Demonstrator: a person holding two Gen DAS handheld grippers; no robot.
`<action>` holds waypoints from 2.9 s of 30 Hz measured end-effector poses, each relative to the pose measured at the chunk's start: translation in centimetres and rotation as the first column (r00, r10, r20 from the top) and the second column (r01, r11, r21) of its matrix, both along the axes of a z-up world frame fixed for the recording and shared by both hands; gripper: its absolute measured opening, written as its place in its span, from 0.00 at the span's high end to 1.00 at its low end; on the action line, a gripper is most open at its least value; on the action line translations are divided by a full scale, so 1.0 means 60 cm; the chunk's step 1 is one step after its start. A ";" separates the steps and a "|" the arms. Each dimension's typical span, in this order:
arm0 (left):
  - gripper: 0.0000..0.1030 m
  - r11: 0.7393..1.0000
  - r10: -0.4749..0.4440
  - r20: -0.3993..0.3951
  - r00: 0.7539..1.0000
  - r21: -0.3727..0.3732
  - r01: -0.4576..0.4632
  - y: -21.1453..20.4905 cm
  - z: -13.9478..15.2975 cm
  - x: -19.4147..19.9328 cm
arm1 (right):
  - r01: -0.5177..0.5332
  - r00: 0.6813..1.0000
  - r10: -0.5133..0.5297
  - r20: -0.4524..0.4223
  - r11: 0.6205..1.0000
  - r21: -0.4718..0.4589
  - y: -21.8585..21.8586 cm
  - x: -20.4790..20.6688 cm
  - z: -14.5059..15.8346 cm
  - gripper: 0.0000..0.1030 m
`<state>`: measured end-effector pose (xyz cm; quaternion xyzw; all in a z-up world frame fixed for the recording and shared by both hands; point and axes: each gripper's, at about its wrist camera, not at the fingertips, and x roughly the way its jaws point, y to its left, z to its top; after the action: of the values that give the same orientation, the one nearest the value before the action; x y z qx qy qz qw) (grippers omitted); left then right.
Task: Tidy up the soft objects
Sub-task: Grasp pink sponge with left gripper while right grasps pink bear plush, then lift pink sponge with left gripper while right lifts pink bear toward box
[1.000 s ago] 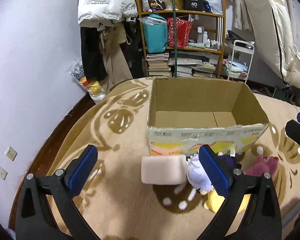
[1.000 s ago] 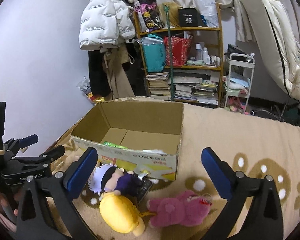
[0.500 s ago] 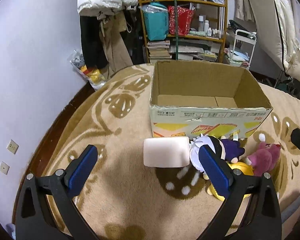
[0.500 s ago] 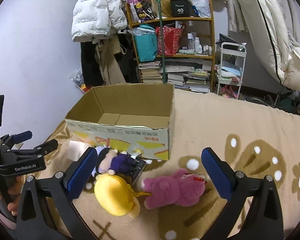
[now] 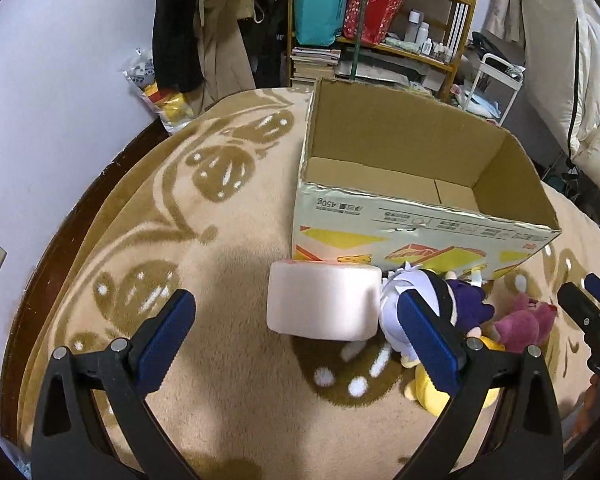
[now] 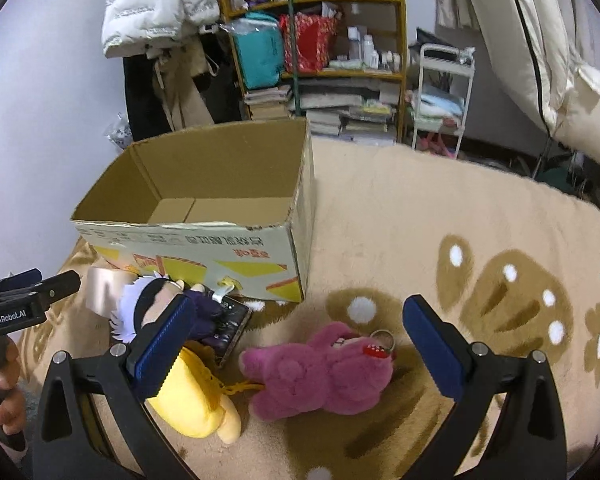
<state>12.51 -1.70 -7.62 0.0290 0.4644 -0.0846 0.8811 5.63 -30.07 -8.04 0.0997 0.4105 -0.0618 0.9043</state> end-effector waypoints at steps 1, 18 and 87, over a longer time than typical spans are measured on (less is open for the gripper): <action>0.03 1.000 0.000 -0.004 1.000 -0.001 0.000 -0.002 -0.003 0.004 | 0.004 1.000 -0.004 -0.007 1.000 0.007 -0.003 0.002 -0.004 0.00; 0.03 0.999 -0.018 -0.085 0.996 0.029 0.020 -0.034 -0.064 0.047 | 0.122 0.973 -0.106 -0.205 0.990 0.066 -0.037 0.039 -0.087 0.00; 0.32 0.994 0.083 -0.141 0.987 -0.059 -0.092 0.002 -0.094 0.060 | 0.100 0.962 -0.049 -0.270 0.979 0.177 -0.041 0.036 -0.122 0.10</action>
<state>16.10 -1.60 -13.24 -0.0261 0.5220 -0.0630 0.8502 7.77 -32.55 -15.36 0.1915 0.5274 -0.0694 0.8249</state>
